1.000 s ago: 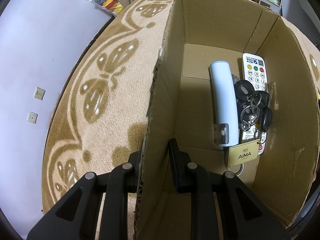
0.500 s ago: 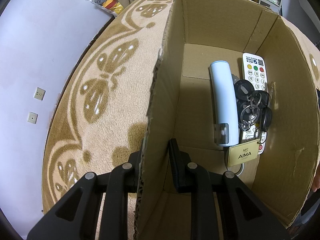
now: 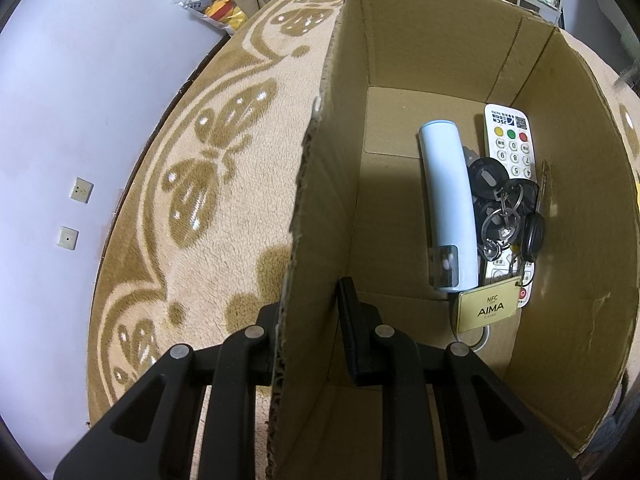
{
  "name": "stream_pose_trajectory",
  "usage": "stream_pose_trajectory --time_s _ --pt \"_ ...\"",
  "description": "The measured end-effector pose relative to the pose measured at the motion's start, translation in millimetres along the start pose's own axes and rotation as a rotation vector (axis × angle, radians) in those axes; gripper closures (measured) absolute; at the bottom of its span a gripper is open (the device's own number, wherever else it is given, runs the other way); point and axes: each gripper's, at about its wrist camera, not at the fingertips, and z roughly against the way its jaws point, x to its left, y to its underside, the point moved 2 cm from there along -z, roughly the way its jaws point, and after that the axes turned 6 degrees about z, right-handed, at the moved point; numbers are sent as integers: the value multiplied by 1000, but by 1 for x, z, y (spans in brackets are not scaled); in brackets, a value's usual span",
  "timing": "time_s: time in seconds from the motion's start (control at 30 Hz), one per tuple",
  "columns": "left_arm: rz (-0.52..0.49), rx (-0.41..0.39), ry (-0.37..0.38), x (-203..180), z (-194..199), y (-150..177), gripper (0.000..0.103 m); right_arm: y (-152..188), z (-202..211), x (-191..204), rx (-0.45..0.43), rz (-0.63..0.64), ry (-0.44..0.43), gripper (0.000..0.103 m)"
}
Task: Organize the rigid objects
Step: 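Lift the green tin with the right gripper and carry it over the box, then lower the green tin onto the keys and open the right gripper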
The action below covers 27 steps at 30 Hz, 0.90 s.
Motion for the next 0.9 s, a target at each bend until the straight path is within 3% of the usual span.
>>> stream_pose_trajectory --time_s 0.33,0.9 --pt "3 0 4 1 0 0 83 21 -20 39 60 75 -109 43" --pt "10 2 14 5 0 -1 83 44 -35 63 136 138 -156 43"
